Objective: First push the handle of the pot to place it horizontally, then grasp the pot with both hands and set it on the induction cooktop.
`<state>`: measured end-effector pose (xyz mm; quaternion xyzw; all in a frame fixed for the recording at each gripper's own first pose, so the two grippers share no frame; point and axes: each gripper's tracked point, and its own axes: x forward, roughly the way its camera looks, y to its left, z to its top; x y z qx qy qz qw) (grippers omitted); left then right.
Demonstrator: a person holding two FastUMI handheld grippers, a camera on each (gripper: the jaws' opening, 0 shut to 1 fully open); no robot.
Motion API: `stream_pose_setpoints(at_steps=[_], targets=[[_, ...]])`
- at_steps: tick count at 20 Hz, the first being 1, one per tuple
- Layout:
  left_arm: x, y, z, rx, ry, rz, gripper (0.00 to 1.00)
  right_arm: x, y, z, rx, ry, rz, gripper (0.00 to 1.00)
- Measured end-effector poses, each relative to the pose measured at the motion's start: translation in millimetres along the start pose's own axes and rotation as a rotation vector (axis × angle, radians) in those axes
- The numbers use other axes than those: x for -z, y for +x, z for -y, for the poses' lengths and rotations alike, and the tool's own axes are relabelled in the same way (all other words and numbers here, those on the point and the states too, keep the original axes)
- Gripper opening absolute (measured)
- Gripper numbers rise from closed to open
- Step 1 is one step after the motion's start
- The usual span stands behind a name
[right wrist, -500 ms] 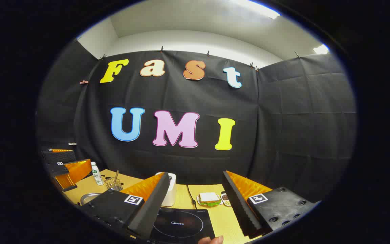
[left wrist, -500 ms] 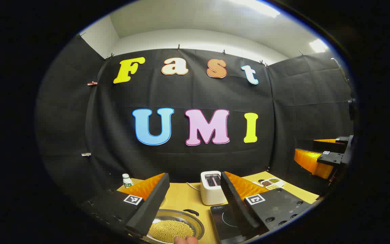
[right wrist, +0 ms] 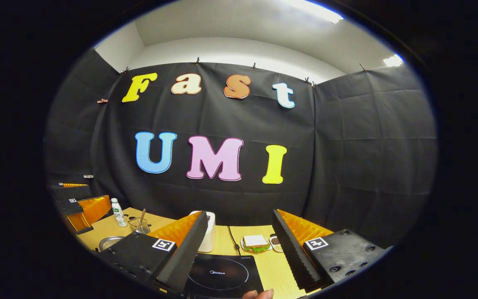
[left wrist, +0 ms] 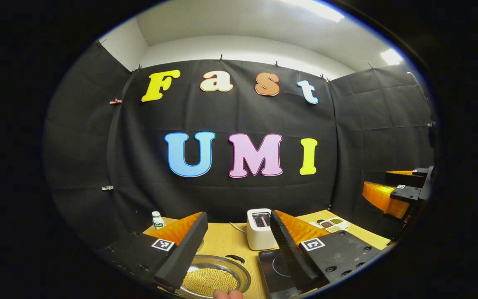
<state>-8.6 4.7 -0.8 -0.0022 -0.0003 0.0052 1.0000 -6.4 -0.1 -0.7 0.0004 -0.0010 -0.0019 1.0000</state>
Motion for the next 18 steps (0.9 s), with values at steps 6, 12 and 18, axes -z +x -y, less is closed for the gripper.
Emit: stream_pose_setpoints(at_steps=[6, 12, 18], targets=[[-2.2, -4.6, 0.5, -0.005, 0.004, 0.008, 0.95, -0.1, -2.8, 0.3, 0.0, 0.001, 0.003, 0.99], [-1.3, -11.5, -3.5, 0.001, 0.0, 0.014, 0.95, 2.2, -4.9, 0.5, -0.005, -0.01, 0.002, 0.97], [18.2, -28.3, 22.2, 0.177, 0.006, -0.052, 0.16, 8.2, -5.4, -5.4, -0.021, -0.025, -0.008, 0.97]])
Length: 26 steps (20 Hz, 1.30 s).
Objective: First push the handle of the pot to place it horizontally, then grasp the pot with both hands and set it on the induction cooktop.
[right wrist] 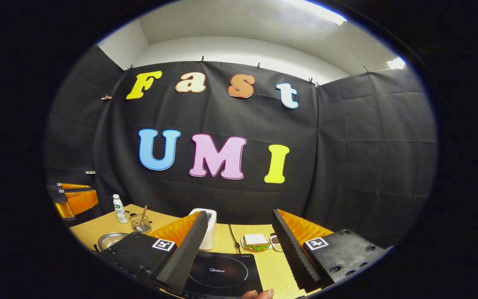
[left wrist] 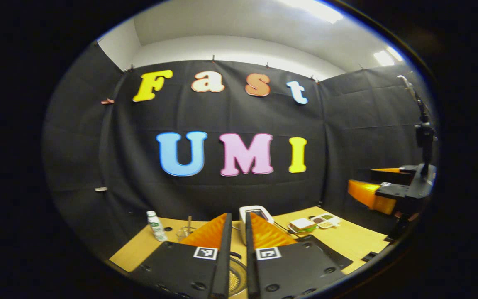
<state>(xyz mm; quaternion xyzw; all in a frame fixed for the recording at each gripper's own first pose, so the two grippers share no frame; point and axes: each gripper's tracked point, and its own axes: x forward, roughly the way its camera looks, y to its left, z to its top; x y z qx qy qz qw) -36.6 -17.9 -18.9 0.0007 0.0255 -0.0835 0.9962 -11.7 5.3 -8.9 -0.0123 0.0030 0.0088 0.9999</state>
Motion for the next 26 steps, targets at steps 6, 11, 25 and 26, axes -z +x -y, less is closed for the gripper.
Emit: stream_pose_setpoints(at_steps=[6, 11, 25, 26], targets=[[94.6, -40.2, 23.5, 0.208, -0.007, -0.311, 0.05, 9.1, -2.3, -8.0, -0.028, -0.021, -0.019, 0.97], [181.3, -87.9, 16.5, 0.297, -0.015, -0.608, 0.05, 21.5, -2.9, -11.9, -0.046, -0.036, -0.049, 0.97], [301.4, -121.7, -92.7, 0.239, 0.019, -1.04, 0.05, 35.1, -6.8, -2.5, -0.041, -0.06, -0.08, 0.97], [304.8, -118.9, -98.3, 0.233, 0.008, -1.053, 0.03, 36.6, -6.7, -0.6, -0.036, -0.061, -0.084, 0.97]])
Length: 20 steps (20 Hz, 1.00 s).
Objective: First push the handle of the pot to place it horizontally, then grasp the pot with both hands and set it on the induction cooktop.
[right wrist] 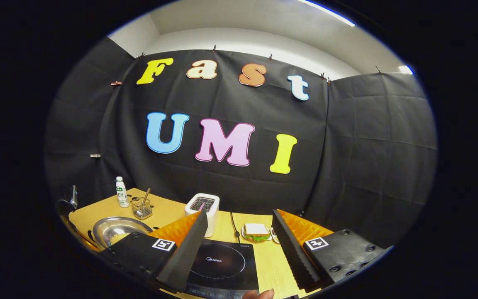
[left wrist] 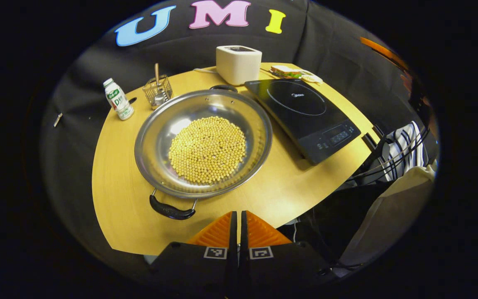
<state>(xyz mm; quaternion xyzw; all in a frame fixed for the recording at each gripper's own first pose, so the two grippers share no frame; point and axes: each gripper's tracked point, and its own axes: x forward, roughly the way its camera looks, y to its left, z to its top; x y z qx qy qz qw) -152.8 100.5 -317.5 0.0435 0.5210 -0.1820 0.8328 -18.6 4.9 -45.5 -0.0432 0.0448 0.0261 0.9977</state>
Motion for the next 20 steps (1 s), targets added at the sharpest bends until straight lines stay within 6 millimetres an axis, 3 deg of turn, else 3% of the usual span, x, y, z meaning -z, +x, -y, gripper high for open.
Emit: stream_pose_setpoints(at_steps=[7, 12, 20], targets=[[4.3, 20.5, -35.9, -0.026, 0.005, -0.048, 0.05, 5.1, 2.6, 6.9, 0.016, -0.011, -0.018, 0.97], [0.8, 21.6, -51.6, -0.032, 0.002, -0.051, 0.05, 9.3, 5.3, 5.4, 0.016, -0.01, -0.028, 0.97], [0.0, 23.4, -115.8, -0.112, 0.039, -0.068, 0.05, 17.9, 7.0, -0.9, 0.008, -0.027, -0.051, 0.98]])
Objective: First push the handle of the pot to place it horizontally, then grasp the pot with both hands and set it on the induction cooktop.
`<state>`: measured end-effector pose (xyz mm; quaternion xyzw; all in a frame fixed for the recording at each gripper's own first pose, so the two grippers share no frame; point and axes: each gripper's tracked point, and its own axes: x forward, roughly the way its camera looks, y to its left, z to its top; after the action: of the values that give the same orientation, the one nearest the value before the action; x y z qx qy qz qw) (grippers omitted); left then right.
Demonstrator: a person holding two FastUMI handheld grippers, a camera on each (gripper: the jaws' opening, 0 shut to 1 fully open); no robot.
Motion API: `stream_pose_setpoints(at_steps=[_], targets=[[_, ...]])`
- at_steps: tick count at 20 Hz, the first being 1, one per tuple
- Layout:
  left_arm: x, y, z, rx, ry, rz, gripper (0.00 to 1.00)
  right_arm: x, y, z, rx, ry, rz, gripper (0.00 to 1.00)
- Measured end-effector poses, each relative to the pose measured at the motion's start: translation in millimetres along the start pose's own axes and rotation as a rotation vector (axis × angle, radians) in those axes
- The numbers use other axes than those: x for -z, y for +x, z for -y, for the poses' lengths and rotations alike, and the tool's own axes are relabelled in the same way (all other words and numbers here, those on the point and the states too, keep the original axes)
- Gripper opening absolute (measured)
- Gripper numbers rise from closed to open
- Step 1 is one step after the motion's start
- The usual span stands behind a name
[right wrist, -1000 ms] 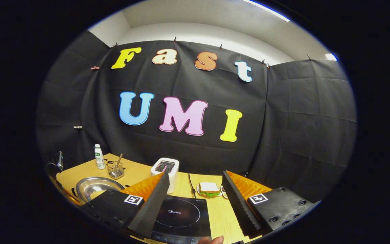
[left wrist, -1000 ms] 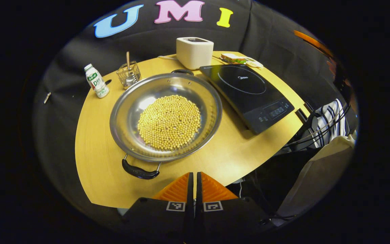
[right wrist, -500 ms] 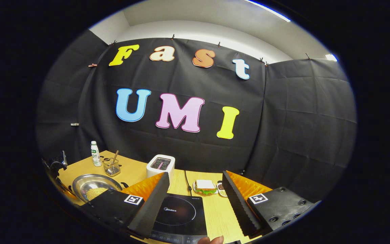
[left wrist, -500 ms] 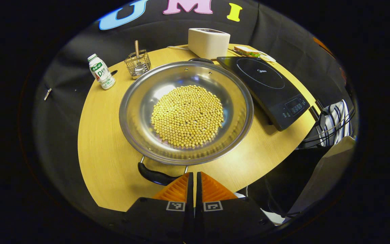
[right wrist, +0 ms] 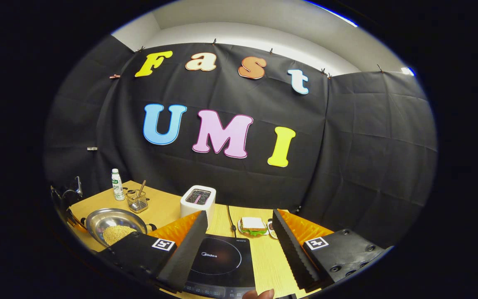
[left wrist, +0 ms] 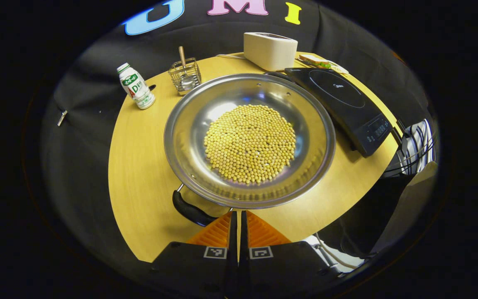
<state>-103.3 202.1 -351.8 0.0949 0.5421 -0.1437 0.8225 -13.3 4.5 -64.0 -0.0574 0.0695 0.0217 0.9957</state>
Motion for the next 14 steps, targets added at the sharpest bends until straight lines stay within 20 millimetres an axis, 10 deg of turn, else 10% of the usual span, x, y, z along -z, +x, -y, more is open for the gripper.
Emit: stream_pose_setpoints(at_steps=[14], targets=[[-30.5, 37.1, -107.2, -0.149, 0.063, 0.049, 0.05, 11.0, -2.0, -13.9, -0.009, -0.054, -0.04, 0.98]])
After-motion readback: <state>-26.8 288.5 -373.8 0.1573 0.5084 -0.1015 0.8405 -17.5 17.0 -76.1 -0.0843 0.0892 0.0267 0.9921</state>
